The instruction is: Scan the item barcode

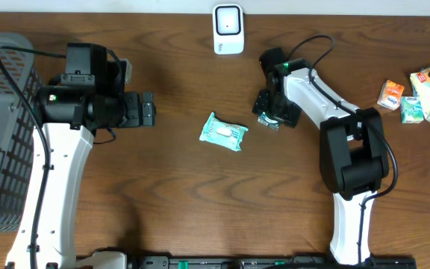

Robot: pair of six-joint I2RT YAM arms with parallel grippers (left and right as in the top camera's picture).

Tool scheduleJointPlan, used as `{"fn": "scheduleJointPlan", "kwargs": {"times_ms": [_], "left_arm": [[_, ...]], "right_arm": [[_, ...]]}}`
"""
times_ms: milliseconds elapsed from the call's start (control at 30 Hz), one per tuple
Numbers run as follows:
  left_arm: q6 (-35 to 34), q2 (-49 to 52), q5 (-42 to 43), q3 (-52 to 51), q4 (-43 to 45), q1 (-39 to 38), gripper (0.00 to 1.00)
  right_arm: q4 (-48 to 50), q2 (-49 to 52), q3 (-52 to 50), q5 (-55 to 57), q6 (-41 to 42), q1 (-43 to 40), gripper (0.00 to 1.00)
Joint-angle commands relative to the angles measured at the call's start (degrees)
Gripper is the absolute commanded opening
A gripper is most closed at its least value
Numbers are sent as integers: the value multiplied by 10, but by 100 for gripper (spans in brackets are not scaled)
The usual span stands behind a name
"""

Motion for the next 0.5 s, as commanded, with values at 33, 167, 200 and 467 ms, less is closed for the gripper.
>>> {"fn": "scheduleJointPlan", "kwargs": {"times_ms": [33,167,200,467], "left_arm": [[1,1,-5,-2,-3,-2,98],[1,1,-5,-2,-3,-2,98],[1,1,-5,-2,-3,-2,98],[1,1,-5,-2,-3,-2,98]], "right_arm": [[-1,9,-17,-27,-2,-1,64],[1,9,-16,-37,-2,-2,60],[1,9,-16,-37,-2,-3,59],[-3,4,-13,-74,-15,-13,57]]}}
